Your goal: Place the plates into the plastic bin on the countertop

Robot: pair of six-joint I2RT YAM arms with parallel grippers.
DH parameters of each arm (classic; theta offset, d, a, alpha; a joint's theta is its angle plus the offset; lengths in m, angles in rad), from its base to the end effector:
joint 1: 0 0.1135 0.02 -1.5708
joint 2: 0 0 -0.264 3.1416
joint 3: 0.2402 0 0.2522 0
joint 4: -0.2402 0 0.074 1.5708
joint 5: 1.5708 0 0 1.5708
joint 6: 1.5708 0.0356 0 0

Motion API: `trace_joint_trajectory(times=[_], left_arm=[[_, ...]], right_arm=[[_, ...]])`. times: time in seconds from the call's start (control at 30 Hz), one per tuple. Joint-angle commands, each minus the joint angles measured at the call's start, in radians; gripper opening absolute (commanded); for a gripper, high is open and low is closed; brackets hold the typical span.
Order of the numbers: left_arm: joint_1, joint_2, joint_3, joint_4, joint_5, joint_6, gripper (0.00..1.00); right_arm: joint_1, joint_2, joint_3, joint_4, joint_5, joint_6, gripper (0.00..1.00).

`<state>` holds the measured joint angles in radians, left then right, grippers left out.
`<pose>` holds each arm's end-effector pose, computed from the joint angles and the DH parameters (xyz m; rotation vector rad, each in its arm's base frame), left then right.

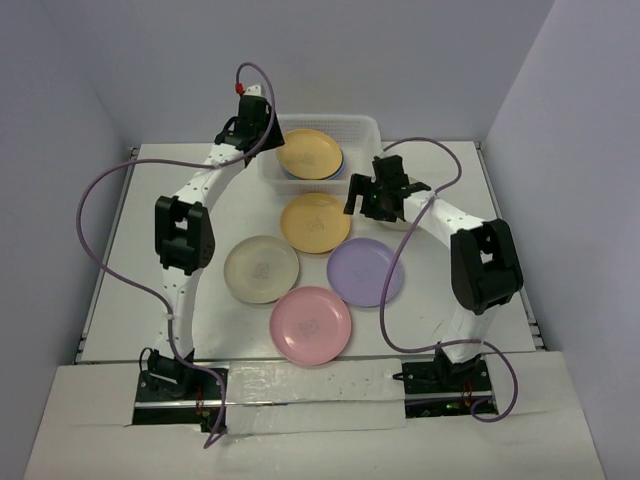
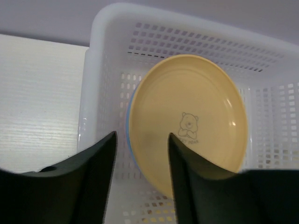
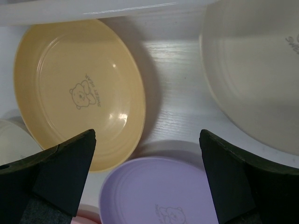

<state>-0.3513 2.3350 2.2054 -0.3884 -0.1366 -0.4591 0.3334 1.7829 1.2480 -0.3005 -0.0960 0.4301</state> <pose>0.5165 -0.1841 0.2778 -0.1966 2.0933 -0.3492 0.3677 0.1310 0.2172 0.0733 2.4533 0.4616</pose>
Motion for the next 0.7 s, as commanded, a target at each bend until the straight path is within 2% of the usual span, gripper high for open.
trace_joint_trajectory(times=[0.0,0.07,0.33,0.43,0.67], left_arm=[[-0.001,-0.019,0.093,0.021,-0.007,0.007,0.81],[-0.001,-0.048,0.103,0.009,-0.015,0.018,0.91],[0.006,-0.297,0.028,0.034,-0.057,0.059,0.95],[0.020,-0.408,-0.047,0.043,-0.065,0.043,0.96],[0.063,-0.546,-0.199,0.025,-0.034,0.008,0.95]], right_arm=[[0.035,0.037,0.071,0.050,0.033,0.014,0.95],[0.042,0.056,0.084,0.053,0.040,0.017,0.94],[0.061,0.136,0.153,0.050,0.063,0.029,0.85],[0.067,0.175,0.176,0.056,0.075,0.029,0.84],[0.070,0.229,0.205,0.052,0.088,0.018,0.80]])
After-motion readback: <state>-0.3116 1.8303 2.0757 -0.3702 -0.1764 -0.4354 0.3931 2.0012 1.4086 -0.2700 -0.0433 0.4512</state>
